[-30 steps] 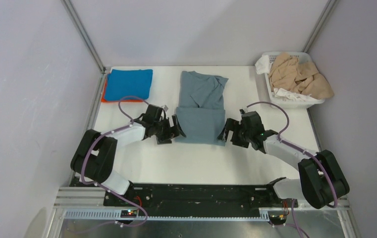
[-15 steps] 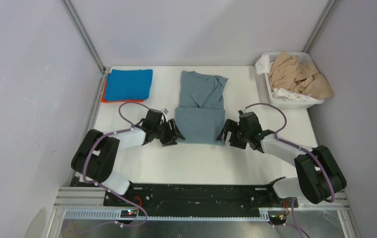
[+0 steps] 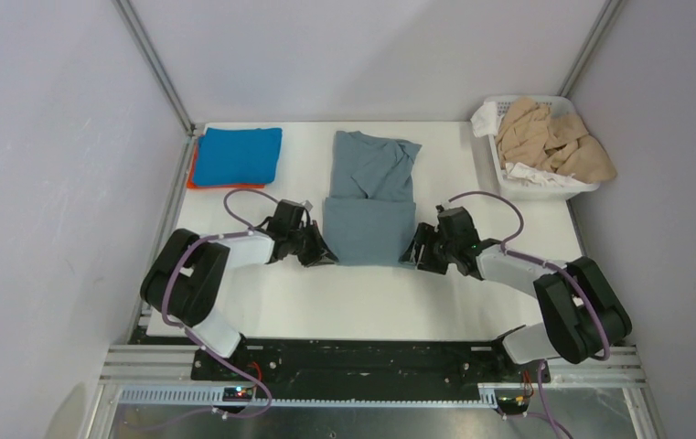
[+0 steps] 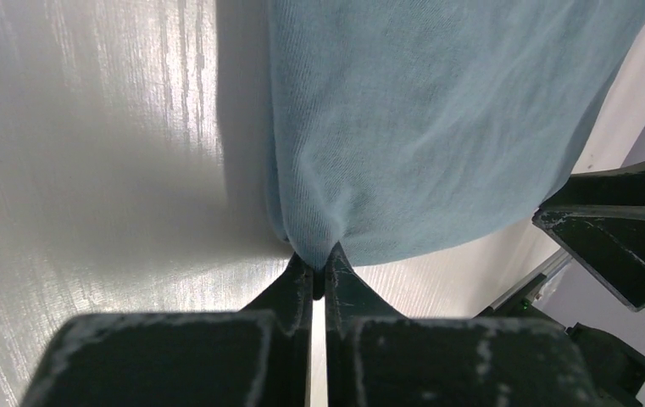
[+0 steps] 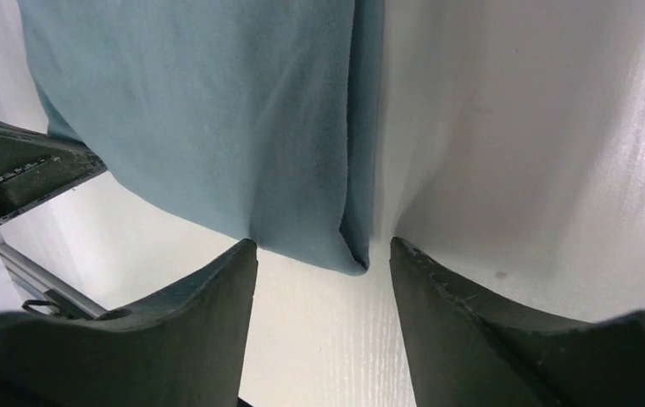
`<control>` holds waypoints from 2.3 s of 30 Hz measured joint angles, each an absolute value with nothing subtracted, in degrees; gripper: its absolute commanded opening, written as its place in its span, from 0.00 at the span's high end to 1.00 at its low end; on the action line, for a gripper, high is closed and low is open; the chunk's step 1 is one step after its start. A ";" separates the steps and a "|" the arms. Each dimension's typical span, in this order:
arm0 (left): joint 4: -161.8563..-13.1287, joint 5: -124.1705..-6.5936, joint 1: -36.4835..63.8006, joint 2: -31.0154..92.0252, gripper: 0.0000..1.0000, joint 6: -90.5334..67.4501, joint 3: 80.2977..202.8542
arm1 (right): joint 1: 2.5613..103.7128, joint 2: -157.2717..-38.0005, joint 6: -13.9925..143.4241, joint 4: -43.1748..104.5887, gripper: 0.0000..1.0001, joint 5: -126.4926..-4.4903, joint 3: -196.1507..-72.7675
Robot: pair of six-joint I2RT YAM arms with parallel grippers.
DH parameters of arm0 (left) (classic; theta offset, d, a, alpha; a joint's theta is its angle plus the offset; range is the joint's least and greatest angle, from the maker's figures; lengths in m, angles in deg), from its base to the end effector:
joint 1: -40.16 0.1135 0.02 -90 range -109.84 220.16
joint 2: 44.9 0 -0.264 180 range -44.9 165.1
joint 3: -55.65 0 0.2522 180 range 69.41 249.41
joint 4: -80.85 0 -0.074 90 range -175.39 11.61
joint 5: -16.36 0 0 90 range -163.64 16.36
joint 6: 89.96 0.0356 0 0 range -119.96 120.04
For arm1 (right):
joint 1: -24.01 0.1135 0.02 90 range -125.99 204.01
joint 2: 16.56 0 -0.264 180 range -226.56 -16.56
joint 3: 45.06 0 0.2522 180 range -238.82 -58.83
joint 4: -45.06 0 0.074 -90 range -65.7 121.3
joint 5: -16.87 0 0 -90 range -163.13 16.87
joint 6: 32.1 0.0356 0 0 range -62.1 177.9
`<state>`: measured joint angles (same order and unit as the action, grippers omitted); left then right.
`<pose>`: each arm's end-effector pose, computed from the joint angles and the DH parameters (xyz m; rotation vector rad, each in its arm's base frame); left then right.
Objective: Fold and stack the t-shirts
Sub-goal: Grab one side of the 2/3 rectangular tshirt with both arms, then fold the long partially folded tshirt into a neat square
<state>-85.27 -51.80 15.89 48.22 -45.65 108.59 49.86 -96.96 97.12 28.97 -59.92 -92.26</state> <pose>0.2588 -0.1312 0.1277 -0.3346 2.6754 -0.9258 0.2285 0.1198 0.1533 0.1886 2.5532 0.7601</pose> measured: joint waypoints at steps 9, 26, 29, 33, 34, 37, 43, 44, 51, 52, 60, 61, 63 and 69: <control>-85.27 -52.02 15.89 48.24 1.00 -46.53 108.61 | 50.21 -99.29 98.11 30.31 0.67 -58.91 -92.26; -89.86 -59.75 11.06 35.19 1.00 -51.14 95.62 | 54.77 -95.38 95.11 24.17 1.00 -56.88 -90.99; -88.26 -62.24 6.14 27.67 1.00 -53.50 90.44 | 57.94 -90.33 94.94 20.06 1.00 -56.29 -88.67; -84.79 -64.41 -1.01 18.10 1.00 -57.76 85.00 | 64.63 -82.05 95.86 13.32 1.00 -55.85 -85.98; -83.04 -65.13 -3.15 16.07 1.00 -58.94 84.39 | 65.75 -79.43 96.40 11.23 1.00 -55.72 -85.44; -75.50 -67.53 -9.51 9.36 1.00 -61.72 83.56 | 71.30 -74.25 98.39 6.99 1.00 -55.68 -84.50; -64.09 -70.86 -20.07 -5.68 1.00 -67.97 82.49 | 78.60 -66.03 102.61 0.56 1.00 -54.24 -83.53; -63.06 -71.47 -20.96 -7.06 1.00 -68.28 82.66 | 78.84 -64.78 103.07 -0.20 1.00 -53.95 -83.53; -58.32 -77.46 -22.36 -7.58 1.00 -62.92 92.50 | 75.17 -60.96 101.45 -5.58 1.00 -52.69 -86.73; -58.21 -78.68 -22.34 -6.90 1.00 -61.46 94.66 | 73.20 -60.96 100.47 -6.54 1.00 -52.40 -88.43; -58.43 -87.21 -16.40 4.83 1.00 -49.57 111.21 | 55.15 -63.38 94.09 -3.24 1.00 -46.32 -95.86; -58.69 -87.73 -14.98 6.76 1.00 -48.30 112.91 | 53.20 -64.35 93.74 -2.26 1.00 -45.12 -96.23; -59.39 -88.54 -12.48 10.41 1.00 -45.89 116.21 | 50.12 -66.09 93.15 -0.60 1.00 -43.42 -97.02; -60.48 -86.75 -5.40 19.43 1.00 -40.28 124.19 | 41.38 -72.21 91.57 3.60 1.00 -38.48 -101.37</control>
